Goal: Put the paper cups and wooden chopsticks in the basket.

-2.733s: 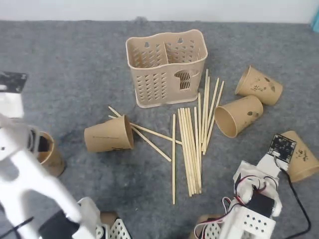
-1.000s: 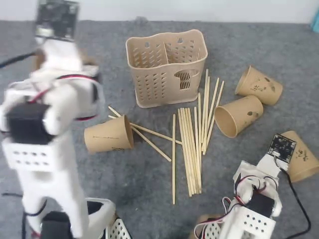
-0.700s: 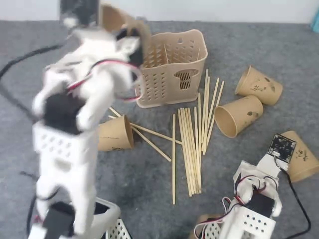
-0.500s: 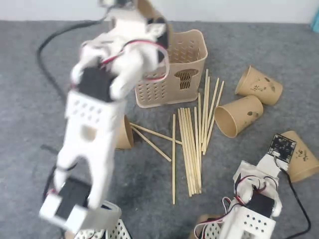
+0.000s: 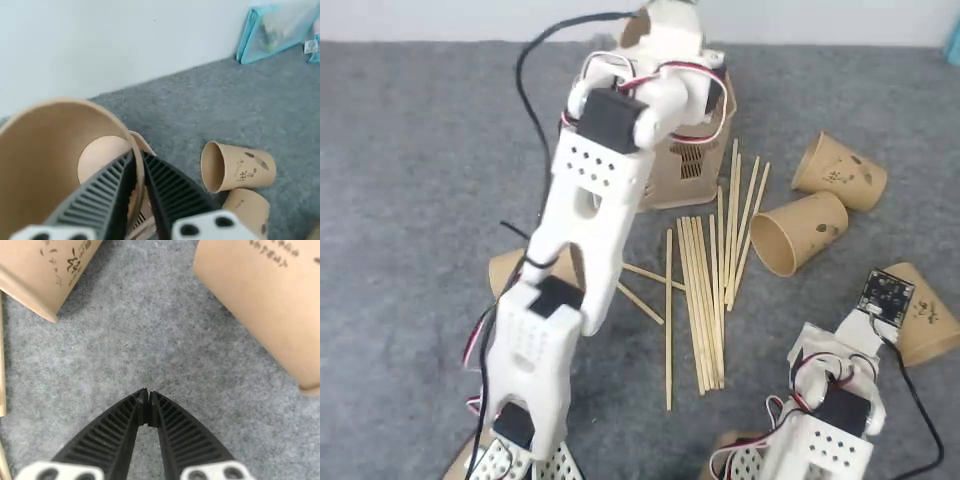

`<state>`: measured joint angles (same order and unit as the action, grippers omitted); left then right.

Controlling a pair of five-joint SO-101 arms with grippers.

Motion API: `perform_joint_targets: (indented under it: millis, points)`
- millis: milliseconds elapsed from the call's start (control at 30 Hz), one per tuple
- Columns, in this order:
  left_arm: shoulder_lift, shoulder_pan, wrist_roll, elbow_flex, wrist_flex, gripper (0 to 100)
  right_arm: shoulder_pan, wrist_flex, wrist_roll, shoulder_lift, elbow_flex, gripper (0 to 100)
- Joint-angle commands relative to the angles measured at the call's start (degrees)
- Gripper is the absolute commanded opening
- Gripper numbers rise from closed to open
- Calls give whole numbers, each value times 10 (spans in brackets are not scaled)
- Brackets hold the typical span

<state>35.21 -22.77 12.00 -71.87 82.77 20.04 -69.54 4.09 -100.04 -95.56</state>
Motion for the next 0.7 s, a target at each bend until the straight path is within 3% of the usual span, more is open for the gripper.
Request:
perform_joint_targets:
  millis: [0,367,667]
  points:
    - [49,3,-20,-90,35,12,1,-7,-4,-2,-9,9]
    - [59,-46,-104,-195,163,16,1,-7,-4,-2,-9,9]
    - [60,-25,-109,-200,167,16,1,-7,-4,-2,-9,9]
